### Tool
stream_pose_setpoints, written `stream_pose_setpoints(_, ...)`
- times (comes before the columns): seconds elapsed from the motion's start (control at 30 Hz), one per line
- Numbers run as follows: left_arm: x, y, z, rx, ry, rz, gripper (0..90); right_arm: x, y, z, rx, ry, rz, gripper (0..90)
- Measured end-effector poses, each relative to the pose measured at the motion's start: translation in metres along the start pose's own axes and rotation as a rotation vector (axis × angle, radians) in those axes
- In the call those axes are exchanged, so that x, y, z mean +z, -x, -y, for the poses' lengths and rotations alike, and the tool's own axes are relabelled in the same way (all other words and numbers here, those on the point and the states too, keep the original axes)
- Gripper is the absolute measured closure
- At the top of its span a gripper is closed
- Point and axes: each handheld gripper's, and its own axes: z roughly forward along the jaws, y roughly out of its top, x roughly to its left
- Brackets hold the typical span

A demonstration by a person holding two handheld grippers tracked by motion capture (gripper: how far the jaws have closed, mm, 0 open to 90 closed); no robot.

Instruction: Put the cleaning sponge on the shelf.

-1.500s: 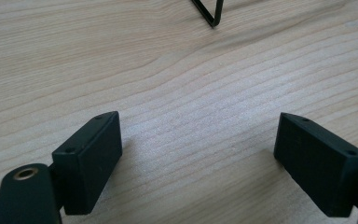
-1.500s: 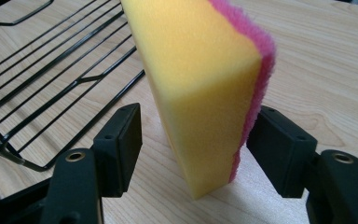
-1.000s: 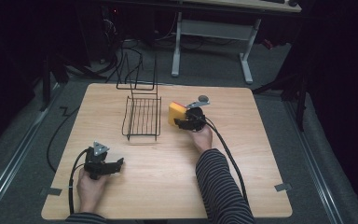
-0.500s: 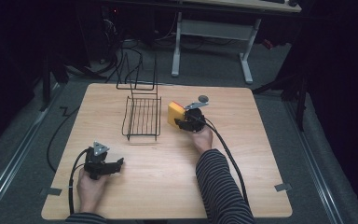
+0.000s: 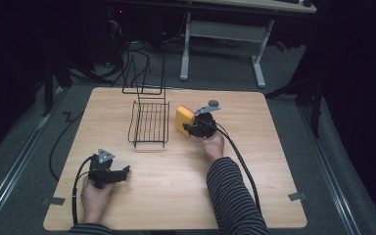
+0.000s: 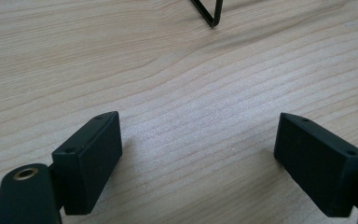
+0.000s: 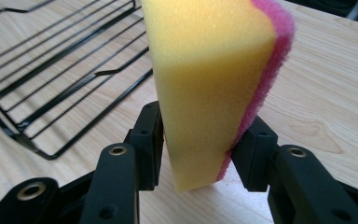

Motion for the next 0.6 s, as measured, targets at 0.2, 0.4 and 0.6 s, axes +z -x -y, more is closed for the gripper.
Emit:
stream_pose_setpoints(0.2, 0.000, 0.000, 0.000, 0.000, 0.000, 0.000, 15.8, -0.012, -0.006, -0.006, -0.026, 0.027, -0.020, 58.3)
stream_pose_setpoints(0.4, 0.000, 0.000, 0.000, 0.000, 0.000, 0.000, 15.8, -0.025, -0.013, -0.013, -0.038, 0.054, -0.025, 58.5)
stream_pose_setpoints(0.6, 0.000, 0.000, 0.000, 0.000, 0.000, 0.000, 15.8, -0.034, -0.018, -0.020, -0.042, 0.081, -0.035, 58.6)
